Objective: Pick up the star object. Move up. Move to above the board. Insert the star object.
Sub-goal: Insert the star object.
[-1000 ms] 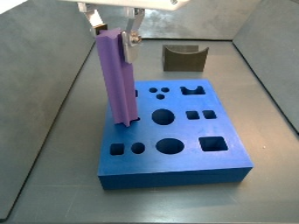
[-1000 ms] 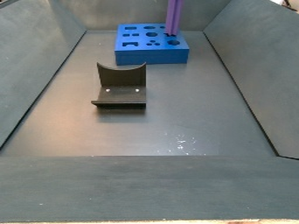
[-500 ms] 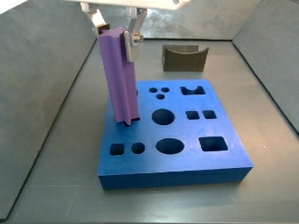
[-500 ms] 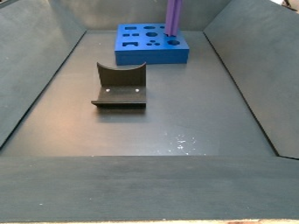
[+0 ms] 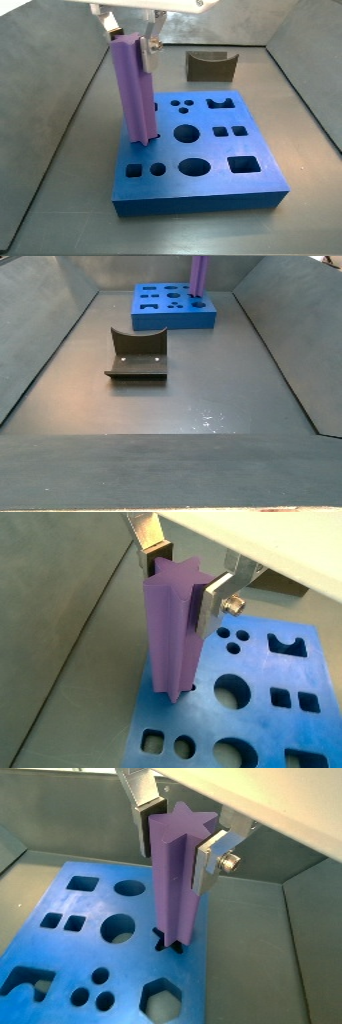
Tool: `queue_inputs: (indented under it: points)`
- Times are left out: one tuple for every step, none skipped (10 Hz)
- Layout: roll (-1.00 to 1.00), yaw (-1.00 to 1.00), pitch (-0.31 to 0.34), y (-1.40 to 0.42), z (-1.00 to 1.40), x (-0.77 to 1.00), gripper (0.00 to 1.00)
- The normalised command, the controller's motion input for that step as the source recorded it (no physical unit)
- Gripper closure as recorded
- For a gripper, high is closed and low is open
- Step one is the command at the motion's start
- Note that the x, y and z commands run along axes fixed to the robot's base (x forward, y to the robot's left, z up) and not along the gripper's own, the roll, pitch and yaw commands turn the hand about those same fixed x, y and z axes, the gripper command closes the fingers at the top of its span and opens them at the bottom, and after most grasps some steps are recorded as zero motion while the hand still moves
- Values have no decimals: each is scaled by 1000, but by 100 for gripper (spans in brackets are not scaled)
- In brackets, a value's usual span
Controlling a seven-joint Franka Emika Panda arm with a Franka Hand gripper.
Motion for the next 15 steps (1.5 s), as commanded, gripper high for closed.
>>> queue_inputs:
  points:
    - [0,0,39,11,0,146,100]
    - [-51,26,0,163,0,0,100]
    - [-150,74,0,280,-3,0,100]
    - [-60,0,0,0,0,0,100]
    - [0,0,0,0,-29,0,100]
    - [107,0,10,0,-237,0,100]
    - [174,-6,90,0,-217,89,100]
    - [154,-54,106,49,-194,123,100]
    - [97,-103,116,66,-109,183,100]
    - [0,0,91,0,0,134,100]
    - [-9,0,0,0,0,0,100]
    - [-76,-169,-211,0,97,0,100]
    - [-3,-389,-470,-20,0,-246,100]
    - [54,-237,-356,-40,0,-197,100]
    - [6,0,-69,0,0,-74,100]
